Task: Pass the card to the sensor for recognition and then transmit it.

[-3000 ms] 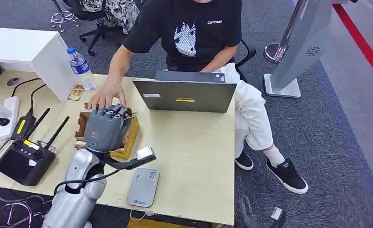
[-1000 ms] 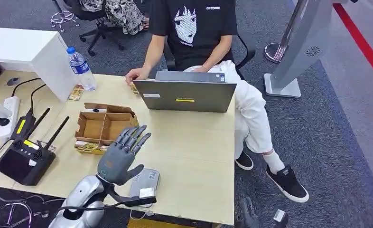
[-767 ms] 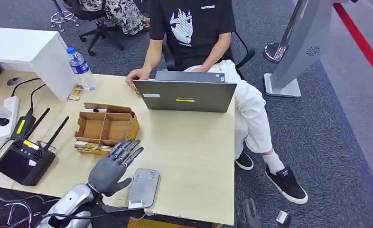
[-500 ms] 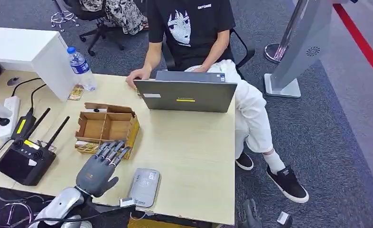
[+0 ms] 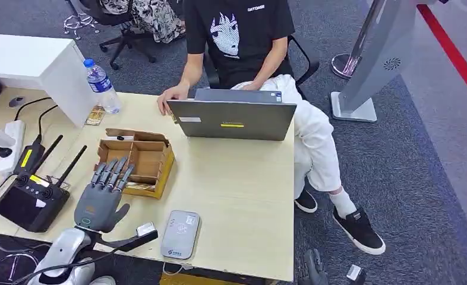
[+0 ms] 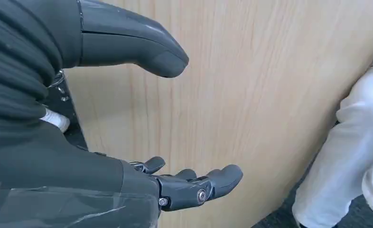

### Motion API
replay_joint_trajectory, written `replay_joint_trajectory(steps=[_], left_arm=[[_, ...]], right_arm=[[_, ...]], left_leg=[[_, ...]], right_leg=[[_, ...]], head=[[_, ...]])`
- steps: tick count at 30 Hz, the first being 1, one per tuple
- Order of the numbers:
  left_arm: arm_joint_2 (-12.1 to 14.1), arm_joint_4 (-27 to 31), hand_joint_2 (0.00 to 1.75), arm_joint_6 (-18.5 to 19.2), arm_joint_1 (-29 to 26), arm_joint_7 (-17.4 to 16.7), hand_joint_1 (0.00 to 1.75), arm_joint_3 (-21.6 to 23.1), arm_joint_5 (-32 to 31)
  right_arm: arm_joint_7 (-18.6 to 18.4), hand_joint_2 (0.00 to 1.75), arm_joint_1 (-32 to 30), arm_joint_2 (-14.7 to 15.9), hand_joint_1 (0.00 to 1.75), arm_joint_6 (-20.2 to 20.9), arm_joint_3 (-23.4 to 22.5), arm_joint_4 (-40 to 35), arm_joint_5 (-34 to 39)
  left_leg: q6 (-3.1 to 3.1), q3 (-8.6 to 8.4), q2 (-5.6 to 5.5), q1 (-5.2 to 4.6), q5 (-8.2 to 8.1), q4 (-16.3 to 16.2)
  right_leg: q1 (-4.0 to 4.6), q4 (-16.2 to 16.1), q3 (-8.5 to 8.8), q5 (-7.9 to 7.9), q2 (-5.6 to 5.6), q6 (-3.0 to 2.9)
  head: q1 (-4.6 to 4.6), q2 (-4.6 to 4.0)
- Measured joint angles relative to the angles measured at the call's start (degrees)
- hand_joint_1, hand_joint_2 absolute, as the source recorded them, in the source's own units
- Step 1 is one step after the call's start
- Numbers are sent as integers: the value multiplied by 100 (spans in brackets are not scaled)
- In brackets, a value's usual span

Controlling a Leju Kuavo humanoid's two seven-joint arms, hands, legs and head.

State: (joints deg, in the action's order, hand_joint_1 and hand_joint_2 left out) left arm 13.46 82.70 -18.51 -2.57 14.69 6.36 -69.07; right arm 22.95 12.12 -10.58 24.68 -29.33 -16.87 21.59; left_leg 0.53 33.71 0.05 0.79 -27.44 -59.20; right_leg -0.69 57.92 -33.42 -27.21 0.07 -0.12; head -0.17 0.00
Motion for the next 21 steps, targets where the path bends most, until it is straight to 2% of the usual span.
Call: replay_joint_trajectory(steps=[8, 21], left_arm=[[-149, -466, 175, -13, 195, 100, 0, -242, -39], [-446, -1064, 175, -313, 620, 350, 0, -332, -223]], right_arm=[[-59, 175, 6, -9, 0, -11, 0, 0, -81], [-76, 175, 47, -57, 0, -33, 13, 0, -101]], left_leg=[[0, 0, -1, 0, 0, 0], [0, 0, -2, -1, 0, -1]], right_leg=[[0, 0, 1, 0, -1, 0], [0, 0, 1, 1, -2, 0]], head=[[0, 0], [0, 0]])
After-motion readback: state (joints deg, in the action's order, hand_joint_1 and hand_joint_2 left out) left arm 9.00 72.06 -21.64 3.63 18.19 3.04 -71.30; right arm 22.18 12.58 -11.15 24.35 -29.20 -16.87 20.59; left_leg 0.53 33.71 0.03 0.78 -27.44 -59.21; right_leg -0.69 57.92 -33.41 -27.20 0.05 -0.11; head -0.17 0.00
